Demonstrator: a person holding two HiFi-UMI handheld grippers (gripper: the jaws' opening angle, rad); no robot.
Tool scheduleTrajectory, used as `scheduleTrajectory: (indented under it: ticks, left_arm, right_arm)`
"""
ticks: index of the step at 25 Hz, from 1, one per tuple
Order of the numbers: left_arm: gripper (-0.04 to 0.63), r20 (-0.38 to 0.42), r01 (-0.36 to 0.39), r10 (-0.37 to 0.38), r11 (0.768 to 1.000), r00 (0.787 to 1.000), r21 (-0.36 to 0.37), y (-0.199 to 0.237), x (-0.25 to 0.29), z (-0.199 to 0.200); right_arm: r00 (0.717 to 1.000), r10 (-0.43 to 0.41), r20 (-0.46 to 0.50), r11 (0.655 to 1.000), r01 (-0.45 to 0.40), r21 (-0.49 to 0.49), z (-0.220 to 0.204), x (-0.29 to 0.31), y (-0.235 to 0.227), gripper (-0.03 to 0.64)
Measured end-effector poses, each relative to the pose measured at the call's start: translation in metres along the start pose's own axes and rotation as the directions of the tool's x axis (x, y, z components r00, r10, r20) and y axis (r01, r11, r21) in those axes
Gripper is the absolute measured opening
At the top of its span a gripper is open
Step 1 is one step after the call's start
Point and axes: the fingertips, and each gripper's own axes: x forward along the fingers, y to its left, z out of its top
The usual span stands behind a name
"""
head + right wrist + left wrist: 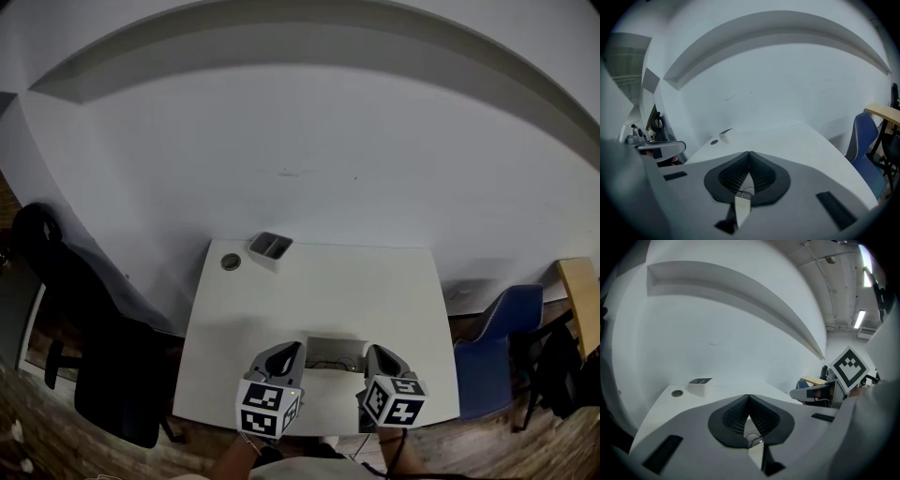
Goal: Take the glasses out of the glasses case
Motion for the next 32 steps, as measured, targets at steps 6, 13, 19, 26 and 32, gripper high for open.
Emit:
scheduleTrajectory:
  ticks: [6, 13, 19, 26, 32]
  left_arm:
    - [0.017, -0.006, 0.028, -0.028, 0.999, 1.000, 0.022, -0.004, 0.001, -0.002]
    - [0.017, -0.027, 0.111, -0.111, 0.993, 0.994, 0.032, -0.017, 0.008, -0.005]
    - [0.017, -0.094, 0.176, -0.167, 0.979, 0.982, 0.099, -0.027, 0.023, -0.015]
    - [0.020, -0.219, 0.299, -0.262, 0.941, 0.940, 0.161, -0.042, 0.040, -0.040]
    - [0.020, -0.259, 0.343, -0.290, 0.920, 0.921, 0.190, -0.044, 0.048, -0.049]
  right_arm:
    - [1.000, -0.016, 0.005, 1.000, 0.016, -0.013, -0.002, -0.006, -0.001, 0.032]
    - [0.999, -0.045, -0.002, 0.999, 0.045, 0.026, -0.011, -0.014, -0.013, 0.032]
    - [0.997, -0.067, -0.028, 0.996, 0.069, 0.063, -0.026, -0.017, -0.027, 0.032]
    - [0.995, -0.086, -0.060, 0.991, 0.091, 0.096, -0.043, -0.021, -0.040, 0.032]
    - [0.991, -0.105, -0.087, 0.986, 0.115, 0.117, -0.058, -0.026, -0.050, 0.032]
